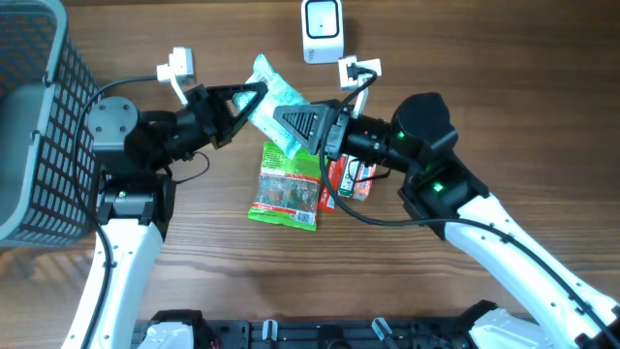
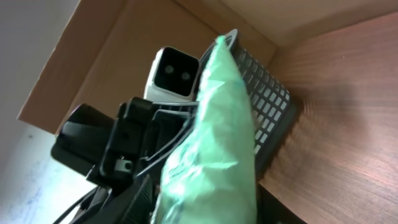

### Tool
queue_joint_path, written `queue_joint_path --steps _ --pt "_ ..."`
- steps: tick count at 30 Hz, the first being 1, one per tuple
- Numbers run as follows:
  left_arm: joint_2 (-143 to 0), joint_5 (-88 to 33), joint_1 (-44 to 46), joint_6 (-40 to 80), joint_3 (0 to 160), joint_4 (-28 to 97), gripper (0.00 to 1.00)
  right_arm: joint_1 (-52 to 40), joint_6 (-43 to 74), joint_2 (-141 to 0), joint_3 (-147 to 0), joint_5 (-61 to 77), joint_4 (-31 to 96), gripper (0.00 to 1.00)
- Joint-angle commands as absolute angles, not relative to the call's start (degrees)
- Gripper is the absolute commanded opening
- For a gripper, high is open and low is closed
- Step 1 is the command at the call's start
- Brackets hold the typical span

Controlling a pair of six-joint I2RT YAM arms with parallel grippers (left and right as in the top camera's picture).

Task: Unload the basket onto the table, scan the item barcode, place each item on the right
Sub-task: 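Carry the wipes pack with the right gripper to the white scanner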

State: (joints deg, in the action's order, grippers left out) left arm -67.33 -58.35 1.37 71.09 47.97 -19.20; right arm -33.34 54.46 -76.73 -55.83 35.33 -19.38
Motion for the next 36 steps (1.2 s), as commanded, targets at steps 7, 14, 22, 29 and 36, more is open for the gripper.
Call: queue_joint_path --steps 7,14,22,29,36 --pt "-67.2 -56.2 2.1 66.8 48.4 -20.3 0.06 -33.6 47.4 -79.0 -56.6 35.2 -19.9 0.17" --pt "-67.3 -51.2 -0.6 56.5 48.4 -19.2 0.46 -32.1 30.6 -79.0 -56.6 36.1 -9.4 0.07" --pt "-67.3 -40.1 -7.3 43.4 48.4 -9.6 0.49 -27.8 21.9 -78.8 -56.6 36.6 8.8 0.04" --pt "-67.3 -25.1 -11.0 29.0 48.4 4.0 0.49 -22.6 5.9 -79.0 -64.8 37.7 25.9 0.04" --pt "-69.0 -7.1 -11.5 22.2 48.4 12.2 0.95 -19.2 -5.0 -83.4 -90.6 20.9 54.9 0.04"
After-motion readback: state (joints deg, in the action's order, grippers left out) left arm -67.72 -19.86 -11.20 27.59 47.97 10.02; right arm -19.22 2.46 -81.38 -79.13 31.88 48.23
